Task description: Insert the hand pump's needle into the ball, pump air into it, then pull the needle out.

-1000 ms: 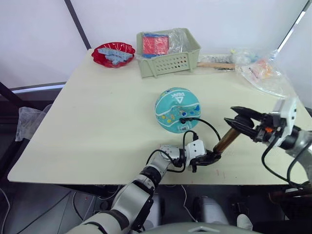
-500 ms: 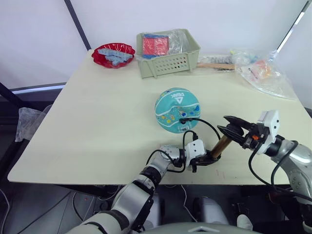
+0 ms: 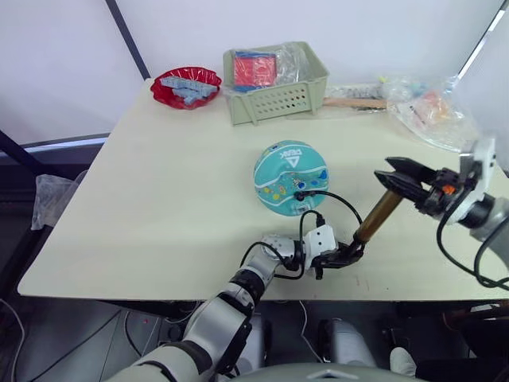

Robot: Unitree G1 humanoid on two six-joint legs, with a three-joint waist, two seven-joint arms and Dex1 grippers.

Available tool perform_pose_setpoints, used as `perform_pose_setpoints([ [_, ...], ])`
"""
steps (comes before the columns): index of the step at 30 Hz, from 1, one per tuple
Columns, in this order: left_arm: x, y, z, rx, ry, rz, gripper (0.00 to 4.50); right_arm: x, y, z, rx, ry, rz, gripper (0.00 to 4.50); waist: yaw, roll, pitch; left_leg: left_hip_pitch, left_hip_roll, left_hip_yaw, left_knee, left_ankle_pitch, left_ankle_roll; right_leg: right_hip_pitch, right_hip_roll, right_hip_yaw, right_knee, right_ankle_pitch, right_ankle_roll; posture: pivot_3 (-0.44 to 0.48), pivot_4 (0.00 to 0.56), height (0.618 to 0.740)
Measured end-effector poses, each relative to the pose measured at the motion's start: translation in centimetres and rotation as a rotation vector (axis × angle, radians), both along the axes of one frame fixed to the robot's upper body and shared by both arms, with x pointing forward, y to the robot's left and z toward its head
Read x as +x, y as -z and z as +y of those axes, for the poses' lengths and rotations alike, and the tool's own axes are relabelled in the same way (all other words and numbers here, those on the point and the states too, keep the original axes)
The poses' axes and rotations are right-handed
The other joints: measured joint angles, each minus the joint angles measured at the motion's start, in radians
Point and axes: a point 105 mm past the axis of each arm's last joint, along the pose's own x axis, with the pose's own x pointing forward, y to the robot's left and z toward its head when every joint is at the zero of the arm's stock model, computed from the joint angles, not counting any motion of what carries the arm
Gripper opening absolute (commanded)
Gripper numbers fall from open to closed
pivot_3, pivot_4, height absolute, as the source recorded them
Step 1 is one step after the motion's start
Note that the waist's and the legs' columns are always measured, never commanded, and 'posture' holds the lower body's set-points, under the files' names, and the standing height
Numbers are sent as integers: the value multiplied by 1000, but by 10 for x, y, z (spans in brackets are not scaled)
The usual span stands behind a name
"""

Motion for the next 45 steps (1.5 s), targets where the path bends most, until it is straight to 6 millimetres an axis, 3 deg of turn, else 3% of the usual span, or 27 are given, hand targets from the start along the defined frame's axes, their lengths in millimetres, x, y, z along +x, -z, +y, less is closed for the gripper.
perform_pose_setpoints([
  [6, 0, 0, -1, 0, 2, -1, 1034, -2, -44, -3, -4, -36, -97, 1597, 0, 1, 3, 0, -1, 0, 0, 0, 0, 0, 0, 0, 0, 0, 0, 0, 150, 738],
  [10, 0, 0, -1, 1, 4, -2, 1034, -4, -63, -4, 1, -53, -137, 1596, 0, 3, 4, 0, -1, 1, 0, 0, 0, 0, -1, 1, 0, 0, 0, 0, 150, 738],
  [19, 0, 0, -1, 4, 7, -4, 1034, -8, -62, 0, -2, -64, -129, 1596, 1, 3, 5, 0, 0, 0, 0, 0, 0, 0, 0, 0, 0, 0, 0, 0, 150, 738],
  [27, 1, 2, 1, 17, 0, -10, 1034, -17, -31, 9, -79, -69, -162, 1585, -1, -4, -3, 2, 0, 0, 1, 0, 0, 1, 0, 0, 0, 0, 0, 0, 150, 738],
  [42, -1, 5, 2, 28, -3, -7, 1034, -22, 71, 28, -207, -64, -105, 1584, 0, -12, -15, 3, 1, -1, 0, 0, 0, 1, 1, 0, 0, 0, 0, 0, 150, 738],
  [45, -1, 5, 2, 28, -4, -6, 1034, -21, 76, 29, -211, -62, -121, 1583, 0, -11, -16, 3, 1, -1, 0, 0, 0, 1, 1, 0, 0, 0, 0, 0, 150, 738],
])
